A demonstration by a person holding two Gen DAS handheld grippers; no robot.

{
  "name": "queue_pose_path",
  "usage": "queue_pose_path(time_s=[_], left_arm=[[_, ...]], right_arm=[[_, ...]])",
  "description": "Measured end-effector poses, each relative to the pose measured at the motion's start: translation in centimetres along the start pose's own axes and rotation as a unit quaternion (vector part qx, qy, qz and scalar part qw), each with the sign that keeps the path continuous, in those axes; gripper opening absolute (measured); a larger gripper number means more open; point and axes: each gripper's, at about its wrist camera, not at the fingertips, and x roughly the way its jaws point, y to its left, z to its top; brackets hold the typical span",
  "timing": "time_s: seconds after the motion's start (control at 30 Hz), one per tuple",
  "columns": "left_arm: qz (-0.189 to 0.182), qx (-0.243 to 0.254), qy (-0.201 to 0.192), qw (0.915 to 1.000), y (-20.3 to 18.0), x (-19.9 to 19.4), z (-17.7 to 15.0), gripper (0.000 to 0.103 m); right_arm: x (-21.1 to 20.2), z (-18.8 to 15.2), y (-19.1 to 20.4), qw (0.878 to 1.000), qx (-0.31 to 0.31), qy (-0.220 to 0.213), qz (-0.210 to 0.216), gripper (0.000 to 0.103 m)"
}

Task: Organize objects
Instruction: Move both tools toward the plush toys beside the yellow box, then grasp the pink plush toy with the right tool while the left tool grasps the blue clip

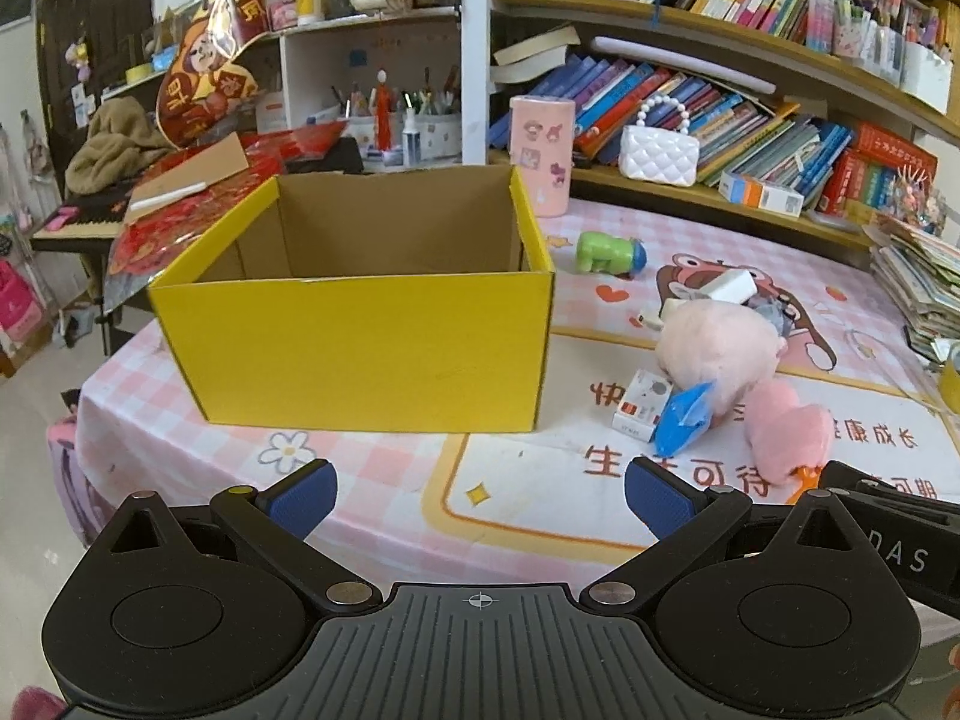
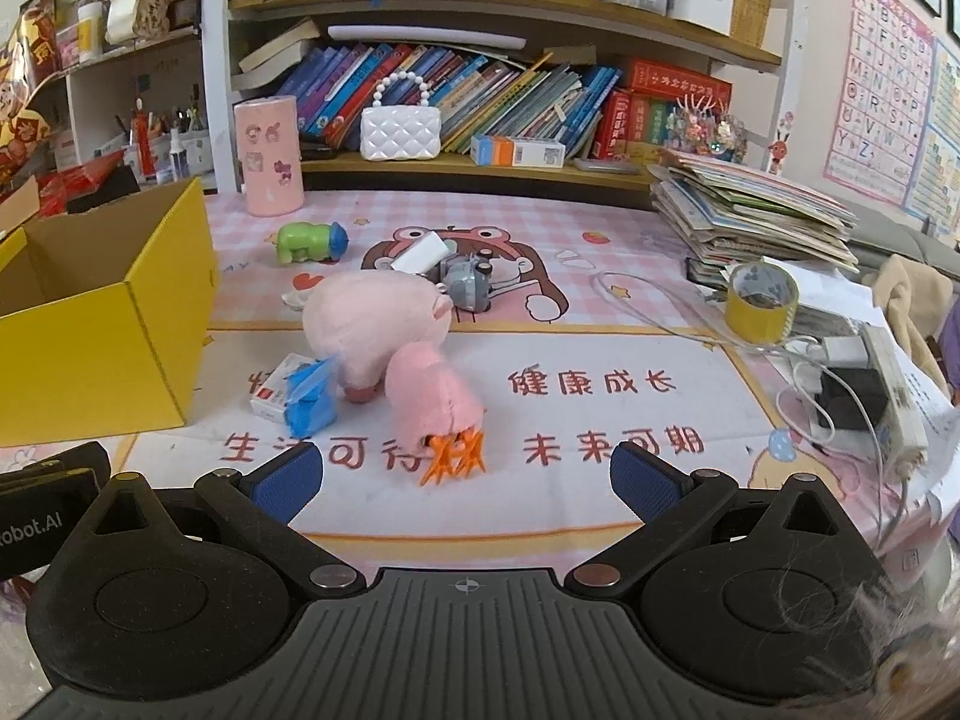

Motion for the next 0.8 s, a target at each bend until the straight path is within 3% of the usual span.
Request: queue_pose_path(time_s=[0.23, 0.5, 0.8], left_arm=[[0.013, -0.005, 0.004, 0.9999, -2.0, 1.6, 0.8, 0.103], [0.022, -0.049, 0.007, 0.9985, -2.9, 3.0, 1.6, 0.103], [0.049, -0.078, 0.011, 0.9956, -3.2, 3.7, 2.0, 0.103]], right_arm=[[3.3, 1.6, -1.5, 1.0, -0.017, 0.014, 0.022, 0.103], [7.1, 3.4, -2.3, 0.997, -0.05, 0.025, 0.057, 0.099], [11.7, 4.2, -2.3, 0.99, -0.068, 0.071, 0.097, 0.076]])
